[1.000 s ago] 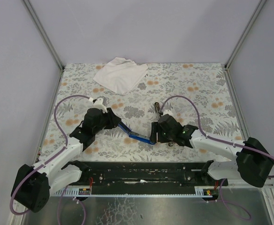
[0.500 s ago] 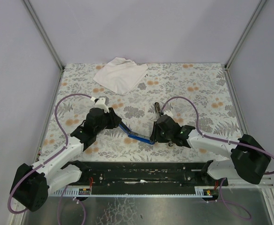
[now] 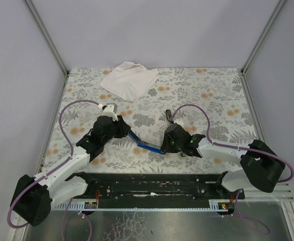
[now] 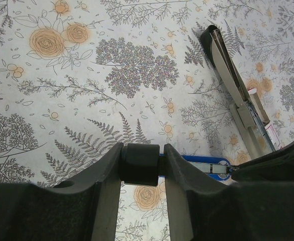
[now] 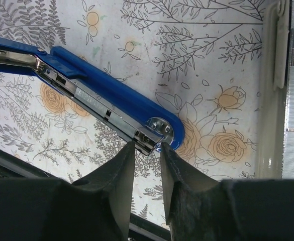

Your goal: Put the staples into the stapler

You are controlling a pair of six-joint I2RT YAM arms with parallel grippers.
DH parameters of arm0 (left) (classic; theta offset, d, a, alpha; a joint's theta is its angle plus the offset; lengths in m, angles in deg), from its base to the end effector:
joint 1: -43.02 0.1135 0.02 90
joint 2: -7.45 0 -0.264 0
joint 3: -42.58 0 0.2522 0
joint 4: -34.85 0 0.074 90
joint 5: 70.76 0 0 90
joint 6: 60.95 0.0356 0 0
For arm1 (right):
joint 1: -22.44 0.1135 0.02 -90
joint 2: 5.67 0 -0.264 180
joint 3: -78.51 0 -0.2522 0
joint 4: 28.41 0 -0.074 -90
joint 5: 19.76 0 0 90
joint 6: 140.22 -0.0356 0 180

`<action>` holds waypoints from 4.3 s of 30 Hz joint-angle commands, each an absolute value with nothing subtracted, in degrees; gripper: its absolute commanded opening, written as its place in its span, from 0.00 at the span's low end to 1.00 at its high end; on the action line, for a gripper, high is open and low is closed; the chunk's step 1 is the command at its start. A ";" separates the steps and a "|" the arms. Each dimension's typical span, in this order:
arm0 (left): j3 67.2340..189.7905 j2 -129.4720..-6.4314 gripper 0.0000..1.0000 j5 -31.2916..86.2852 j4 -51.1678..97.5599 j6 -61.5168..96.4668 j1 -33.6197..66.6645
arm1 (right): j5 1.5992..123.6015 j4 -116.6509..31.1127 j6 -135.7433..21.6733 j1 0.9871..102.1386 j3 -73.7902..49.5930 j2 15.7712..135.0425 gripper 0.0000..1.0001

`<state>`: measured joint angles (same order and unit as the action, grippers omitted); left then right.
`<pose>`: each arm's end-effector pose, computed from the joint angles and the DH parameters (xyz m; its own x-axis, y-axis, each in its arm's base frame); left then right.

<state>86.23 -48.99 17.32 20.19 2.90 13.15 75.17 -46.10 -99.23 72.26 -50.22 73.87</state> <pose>0.1890 -0.1072 0.2271 -0.5668 -0.1824 -0.8034 0.2475 0.8924 -0.3772 0.1767 0.2045 0.1750 -0.8497 0.1594 -0.5026 -0.1239 0.8661 0.4842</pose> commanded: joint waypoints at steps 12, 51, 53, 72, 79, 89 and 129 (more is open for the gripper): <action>92.17 -50.51 0.14 8.74 19.30 5.31 3.50 | 73.93 -38.31 -99.00 72.31 -52.13 77.16 0.31; 93.66 -62.62 0.93 9.26 29.19 6.19 -6.23 | 71.91 -45.26 -81.50 70.65 -50.04 70.49 0.60; 92.13 -62.27 0.93 13.89 32.90 6.77 -3.05 | 70.03 -47.51 -80.16 68.87 -50.03 68.59 0.66; 90.82 -74.68 0.90 29.08 36.18 24.21 -4.07 | 62.75 -47.42 -77.99 61.13 -51.54 62.94 0.87; 93.71 -80.55 0.72 19.17 34.12 23.98 -7.43 | 63.16 -47.75 -78.31 60.59 -51.61 61.39 0.88; 103.94 -88.77 0.47 2.43 24.52 4.15 -11.69 | 66.56 -49.58 -80.30 60.23 -50.38 59.80 0.88; 97.45 -78.28 0.45 1.27 17.06 -1.08 -17.42 | 65.47 -47.01 -83.24 60.23 -52.96 52.16 0.99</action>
<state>94.36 -76.88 4.91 16.71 2.07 -15.65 66.25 -49.29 -82.23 60.50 -53.52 52.50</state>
